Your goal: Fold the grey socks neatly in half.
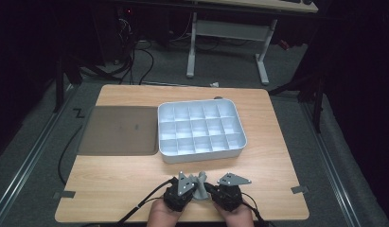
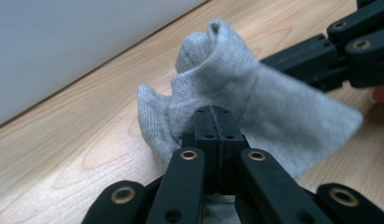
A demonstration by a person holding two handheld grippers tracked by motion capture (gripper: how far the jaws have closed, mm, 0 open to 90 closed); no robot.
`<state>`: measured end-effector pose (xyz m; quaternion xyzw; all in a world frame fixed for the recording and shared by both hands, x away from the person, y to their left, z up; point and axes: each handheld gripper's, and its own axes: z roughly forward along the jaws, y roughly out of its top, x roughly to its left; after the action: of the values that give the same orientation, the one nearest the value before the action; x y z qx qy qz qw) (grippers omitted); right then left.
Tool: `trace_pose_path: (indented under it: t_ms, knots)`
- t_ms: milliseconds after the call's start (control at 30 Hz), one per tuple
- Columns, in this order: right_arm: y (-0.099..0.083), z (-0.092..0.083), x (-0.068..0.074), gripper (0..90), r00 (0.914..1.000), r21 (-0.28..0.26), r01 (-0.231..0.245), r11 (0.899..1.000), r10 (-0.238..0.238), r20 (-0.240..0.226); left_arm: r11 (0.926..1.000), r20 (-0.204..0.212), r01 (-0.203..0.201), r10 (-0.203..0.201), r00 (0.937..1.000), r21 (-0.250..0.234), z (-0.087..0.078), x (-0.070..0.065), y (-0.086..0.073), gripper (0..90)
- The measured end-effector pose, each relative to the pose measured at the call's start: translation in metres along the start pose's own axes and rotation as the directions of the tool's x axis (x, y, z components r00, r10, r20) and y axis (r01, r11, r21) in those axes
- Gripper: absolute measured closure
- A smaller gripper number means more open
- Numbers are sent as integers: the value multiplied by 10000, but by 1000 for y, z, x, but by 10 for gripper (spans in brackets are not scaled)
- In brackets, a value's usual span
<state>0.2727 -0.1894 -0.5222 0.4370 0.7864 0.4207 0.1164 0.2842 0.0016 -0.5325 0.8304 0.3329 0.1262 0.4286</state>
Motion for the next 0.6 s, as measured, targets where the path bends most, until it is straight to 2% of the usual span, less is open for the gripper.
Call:
trace_pose_path:
  t_ms: [67,300,367,467,600]
  knots:
    - [1,-2,4,900,9999,-220,133,9997,-134,-53,10000,24,-47,47,10000,10,1,-2,1,900]
    - [0,-3,2,900,9999,-288,82,9996,-85,-105,10000,172,33,-33,9998,11,1,-2,2,893]
    - [0,-3,1,900,9999,-270,99,9996,-99,22,9999,289,135,-134,9995,-35,-1,0,2,847]
    - [-1,-3,-2,900,9999,-239,15,9997,-11,164,9983,408,505,-493,9980,-288,-3,4,1,785]
    - [-2,-2,-6,900,9997,-165,-97,9998,101,229,9968,611,666,-638,9961,-438,-7,7,0,721]
